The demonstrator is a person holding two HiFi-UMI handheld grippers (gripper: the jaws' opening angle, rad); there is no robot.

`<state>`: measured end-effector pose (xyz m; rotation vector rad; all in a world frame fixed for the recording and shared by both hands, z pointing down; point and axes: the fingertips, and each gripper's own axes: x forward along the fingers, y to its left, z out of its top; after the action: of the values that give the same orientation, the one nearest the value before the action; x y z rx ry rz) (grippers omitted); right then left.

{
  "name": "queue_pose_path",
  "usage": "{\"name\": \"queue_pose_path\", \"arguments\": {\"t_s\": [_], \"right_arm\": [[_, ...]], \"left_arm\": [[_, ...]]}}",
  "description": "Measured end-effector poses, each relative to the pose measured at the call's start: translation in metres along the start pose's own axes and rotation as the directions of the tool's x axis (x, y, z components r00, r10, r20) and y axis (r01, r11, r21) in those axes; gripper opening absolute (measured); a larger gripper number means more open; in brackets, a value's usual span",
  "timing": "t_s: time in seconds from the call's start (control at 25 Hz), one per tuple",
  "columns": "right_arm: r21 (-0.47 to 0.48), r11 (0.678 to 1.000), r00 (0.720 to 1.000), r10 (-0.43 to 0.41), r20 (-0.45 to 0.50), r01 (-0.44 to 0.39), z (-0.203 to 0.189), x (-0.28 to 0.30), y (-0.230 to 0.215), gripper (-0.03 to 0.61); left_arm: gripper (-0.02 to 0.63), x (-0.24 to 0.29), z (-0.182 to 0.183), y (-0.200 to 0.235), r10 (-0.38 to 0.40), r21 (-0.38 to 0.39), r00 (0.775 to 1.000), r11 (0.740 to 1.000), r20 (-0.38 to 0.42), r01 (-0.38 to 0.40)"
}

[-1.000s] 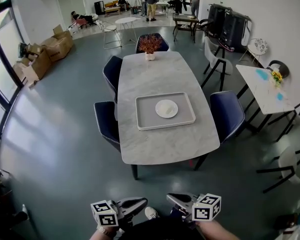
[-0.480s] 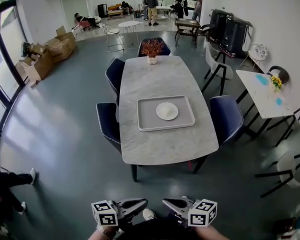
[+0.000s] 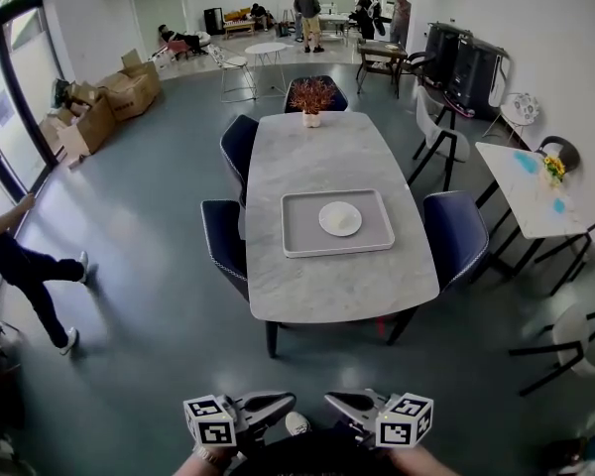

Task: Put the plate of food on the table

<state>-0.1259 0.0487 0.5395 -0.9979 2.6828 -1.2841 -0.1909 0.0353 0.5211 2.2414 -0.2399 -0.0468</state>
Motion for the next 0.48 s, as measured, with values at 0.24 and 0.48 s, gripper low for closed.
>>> {"name": "queue_pose_path", "arguments": {"t_s": [0.24, 0.48], "right_arm": [[0.002, 1.0, 1.0, 0.005, -0.004, -0.005, 0.001, 0.004, 0.007, 0.009], [0.003, 1.0, 1.0, -0.007, -0.008, 0.007, -0.001, 0.006, 0.005, 0.009]], "left_arm": [[0.006, -0.007, 0.002, -0.003, 0.01, 0.001, 1.0, 1.0, 0.006, -0.01], [0.008, -0.012, 0.002, 0.001, 0.022, 0.004, 1.0, 1.0, 0.011, -0.022]]}}
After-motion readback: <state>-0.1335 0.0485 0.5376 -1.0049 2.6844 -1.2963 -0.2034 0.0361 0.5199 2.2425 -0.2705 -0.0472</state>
